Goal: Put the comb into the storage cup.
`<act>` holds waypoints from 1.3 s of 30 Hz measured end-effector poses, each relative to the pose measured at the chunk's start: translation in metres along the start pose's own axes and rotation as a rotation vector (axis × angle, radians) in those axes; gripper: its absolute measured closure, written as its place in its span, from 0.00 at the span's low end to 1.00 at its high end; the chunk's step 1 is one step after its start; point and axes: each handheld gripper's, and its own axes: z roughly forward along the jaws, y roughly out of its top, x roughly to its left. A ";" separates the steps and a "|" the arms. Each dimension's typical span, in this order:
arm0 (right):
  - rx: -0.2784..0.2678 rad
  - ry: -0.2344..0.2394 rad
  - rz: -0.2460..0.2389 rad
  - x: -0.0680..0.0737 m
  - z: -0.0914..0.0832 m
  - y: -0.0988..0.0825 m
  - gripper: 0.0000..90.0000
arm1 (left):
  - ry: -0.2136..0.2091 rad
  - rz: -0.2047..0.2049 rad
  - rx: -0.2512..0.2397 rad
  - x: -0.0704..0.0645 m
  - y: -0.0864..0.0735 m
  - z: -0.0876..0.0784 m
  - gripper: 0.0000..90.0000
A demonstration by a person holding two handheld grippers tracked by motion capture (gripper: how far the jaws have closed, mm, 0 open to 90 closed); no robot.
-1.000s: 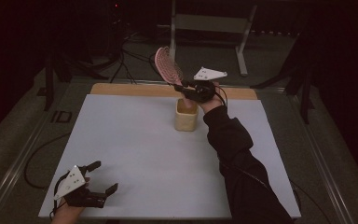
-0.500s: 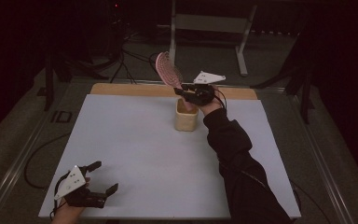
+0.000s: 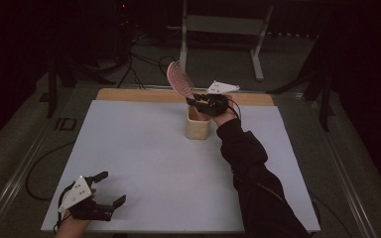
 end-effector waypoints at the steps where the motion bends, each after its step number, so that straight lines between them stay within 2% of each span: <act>1: -0.002 0.000 -0.004 -0.001 0.000 -0.002 0.79 | 0.000 0.001 0.001 0.000 0.000 0.000 0.00; 6: 0.001 -0.003 0.009 0.000 0.000 -0.008 0.79 | -0.002 0.001 0.004 0.000 0.000 0.000 0.00; 13: 0.027 0.005 -0.014 -0.001 -0.001 -0.015 0.79 | -0.002 0.002 0.005 0.000 0.000 0.001 0.00; 23: 0.050 -0.026 0.008 0.002 -0.003 -0.016 0.77 | -0.002 0.005 0.008 0.000 0.000 0.001 0.00; 24: 0.054 -0.032 0.007 0.002 -0.004 -0.017 0.73 | -0.003 0.005 0.007 0.000 0.000 0.001 0.00; 25: 0.051 -0.033 0.017 0.003 -0.005 -0.017 0.61 | -0.002 0.005 0.006 0.000 0.000 0.001 0.00; 26: 0.057 -0.004 0.025 0.002 -0.006 -0.018 0.50 | -0.002 0.005 0.005 -0.001 0.000 0.001 0.00; 27: 0.064 -0.014 0.027 0.002 -0.007 -0.018 0.43 | -0.003 0.006 0.005 -0.001 0.000 0.001 0.00; 30: 0.071 -0.002 0.045 0.000 -0.012 -0.019 0.16 | -0.004 0.007 0.006 -0.001 0.000 0.001 0.00; 31: 0.076 -0.010 0.054 0.000 -0.013 -0.019 0.11 | -0.004 0.008 0.008 -0.001 0.000 0.001 0.00; 33: 0.084 0.004 0.065 -0.002 -0.016 -0.020 0.10 | -0.003 0.009 0.006 -0.001 0.000 0.001 0.00; 39: 0.077 -0.010 0.072 -0.003 -0.025 -0.017 0.09 | 0.000 0.009 0.006 -0.001 0.000 0.001 0.00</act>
